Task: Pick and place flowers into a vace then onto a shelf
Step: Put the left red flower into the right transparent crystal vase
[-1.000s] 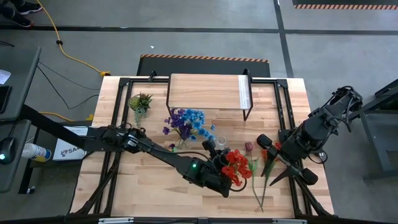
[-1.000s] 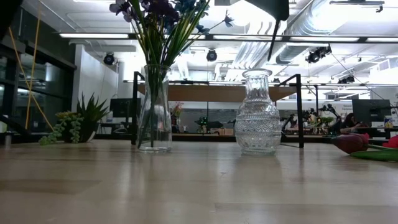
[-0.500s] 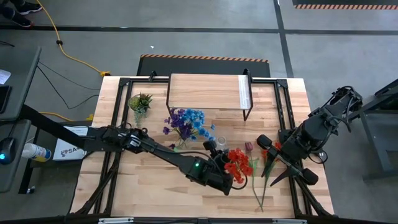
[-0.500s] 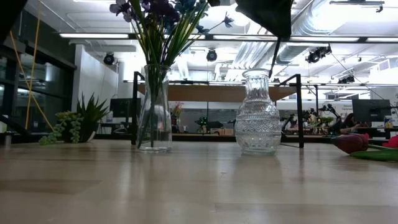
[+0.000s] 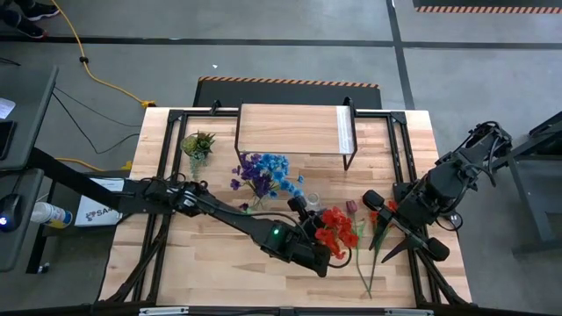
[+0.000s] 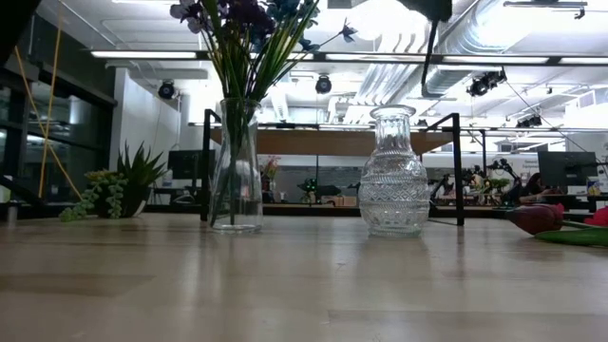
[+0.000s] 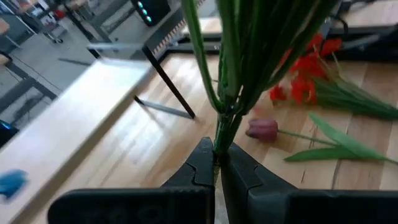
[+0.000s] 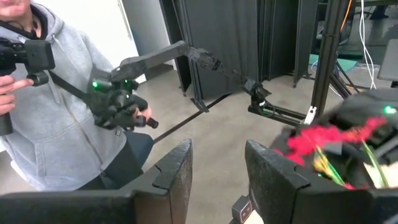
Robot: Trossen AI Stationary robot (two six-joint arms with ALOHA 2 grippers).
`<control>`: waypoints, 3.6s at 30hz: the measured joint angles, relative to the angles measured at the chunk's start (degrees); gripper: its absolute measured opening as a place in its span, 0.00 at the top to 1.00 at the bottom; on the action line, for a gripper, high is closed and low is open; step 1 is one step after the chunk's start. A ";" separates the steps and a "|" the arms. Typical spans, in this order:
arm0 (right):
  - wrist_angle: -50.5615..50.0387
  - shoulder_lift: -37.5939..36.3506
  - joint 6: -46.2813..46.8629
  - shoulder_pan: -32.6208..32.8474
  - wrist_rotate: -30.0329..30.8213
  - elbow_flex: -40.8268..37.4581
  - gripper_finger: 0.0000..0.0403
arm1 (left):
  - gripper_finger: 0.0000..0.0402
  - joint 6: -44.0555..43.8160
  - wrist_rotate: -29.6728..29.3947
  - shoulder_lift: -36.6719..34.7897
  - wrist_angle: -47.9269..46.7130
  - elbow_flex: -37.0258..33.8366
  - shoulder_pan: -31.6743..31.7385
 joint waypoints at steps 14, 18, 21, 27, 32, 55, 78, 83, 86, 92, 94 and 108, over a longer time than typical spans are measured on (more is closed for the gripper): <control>-0.57 0.00 -1.03 0.07 -1.27 0.00 0.65 | 0.90 -0.86 -1.64 0.22 -5.71 0.97 0.58; -0.83 0.00 -1.88 0.94 -1.27 0.00 0.65 | 0.90 -1.30 -0.82 0.07 -4.95 1.03 0.87; -0.85 0.00 -3.24 1.73 -1.25 0.00 0.65 | 0.90 -1.44 0.02 0.07 -4.90 1.03 1.25; -1.00 0.00 -4.54 3.10 -1.25 0.00 0.65 | 0.90 -3.07 2.15 0.07 -4.86 1.03 2.06; -1.51 0.00 -5.35 3.99 -1.23 0.00 0.65 | 0.90 -4.13 2.70 0.07 -5.34 1.03 2.35; -4.34 0.00 -6.21 6.82 -0.96 0.00 0.65 | 0.90 -10.27 5.43 0.07 -10.42 1.03 2.78; -4.28 0.00 -5.99 6.82 -0.96 0.00 0.65 | 0.90 -10.96 10.23 0.11 -5.60 -2.06 3.48; -4.28 0.00 -5.99 6.82 -0.96 0.00 0.65 | 0.90 -11.38 10.11 0.11 -6.15 -2.45 3.48; -4.27 0.01 -5.99 6.82 -0.96 0.00 0.65 | 0.90 -11.40 10.73 0.11 -6.44 -2.43 3.49; -4.25 0.01 -5.97 6.82 -0.96 0.00 0.65 | 0.90 -11.59 11.40 0.11 -6.58 -2.45 3.50; -4.23 0.00 -5.97 6.82 -0.96 0.00 0.65 | 0.89 -11.70 11.37 0.11 -6.52 -2.45 3.50; -4.23 0.00 -5.53 6.82 -0.96 0.00 0.65 | 0.69 -13.28 11.43 0.11 -6.54 -2.47 3.48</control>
